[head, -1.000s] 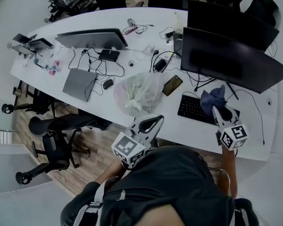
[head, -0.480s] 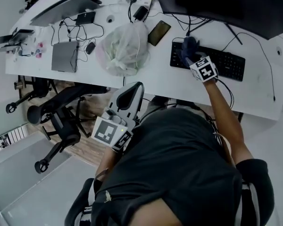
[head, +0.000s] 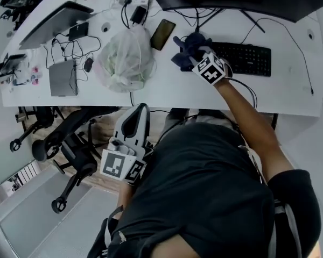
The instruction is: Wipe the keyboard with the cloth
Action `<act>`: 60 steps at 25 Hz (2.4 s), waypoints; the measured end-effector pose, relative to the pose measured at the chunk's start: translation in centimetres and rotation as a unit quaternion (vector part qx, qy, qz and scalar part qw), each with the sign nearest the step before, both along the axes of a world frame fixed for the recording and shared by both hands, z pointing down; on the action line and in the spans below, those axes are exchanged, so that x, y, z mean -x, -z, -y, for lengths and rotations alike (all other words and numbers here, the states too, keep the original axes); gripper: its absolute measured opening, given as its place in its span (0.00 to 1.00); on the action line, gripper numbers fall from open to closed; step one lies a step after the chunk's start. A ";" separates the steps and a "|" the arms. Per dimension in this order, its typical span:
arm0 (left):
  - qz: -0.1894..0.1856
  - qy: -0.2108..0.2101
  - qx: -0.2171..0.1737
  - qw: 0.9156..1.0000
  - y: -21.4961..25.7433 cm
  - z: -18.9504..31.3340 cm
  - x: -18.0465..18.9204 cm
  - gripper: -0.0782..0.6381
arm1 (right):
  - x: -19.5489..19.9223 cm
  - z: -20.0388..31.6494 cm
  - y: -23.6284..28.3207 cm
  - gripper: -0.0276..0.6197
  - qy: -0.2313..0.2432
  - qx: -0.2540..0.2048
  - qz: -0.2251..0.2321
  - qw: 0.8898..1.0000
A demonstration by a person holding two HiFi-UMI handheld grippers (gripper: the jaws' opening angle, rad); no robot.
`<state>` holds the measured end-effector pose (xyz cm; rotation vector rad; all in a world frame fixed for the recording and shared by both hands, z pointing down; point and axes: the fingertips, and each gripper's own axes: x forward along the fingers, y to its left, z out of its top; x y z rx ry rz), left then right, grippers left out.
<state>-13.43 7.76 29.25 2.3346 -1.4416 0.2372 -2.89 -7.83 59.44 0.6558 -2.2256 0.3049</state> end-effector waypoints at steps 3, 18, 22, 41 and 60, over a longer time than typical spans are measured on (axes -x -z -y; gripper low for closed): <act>0.006 -0.015 0.009 1.000 -0.3 0.0 -1.0 0.11 | 0.3 0.9 -2.8 0.15 0.014 0.034 -0.030 0.999; 0.022 -0.037 0.019 0.999 -0.4 2.2 -2.4 0.11 | 2.3 -1.5 -3.2 0.15 0.058 0.062 -0.035 0.996; 0.029 -0.039 0.024 0.999 -0.5 2.6 -2.2 0.11 | -5.7 -1.5 -4.4 0.15 -0.018 0.070 -0.043 0.996; 0.039 -0.059 0.027 0.997 -0.7 4.1 -2.1 0.11 | -7.2 -3.8 -3.9 0.15 0.010 0.080 -0.099 0.992; 0.033 -0.057 0.030 0.997 -1.0 4.7 -2.3 0.11 | -7.6 -6.2 -4.2 0.15 0.054 0.117 -0.119 0.985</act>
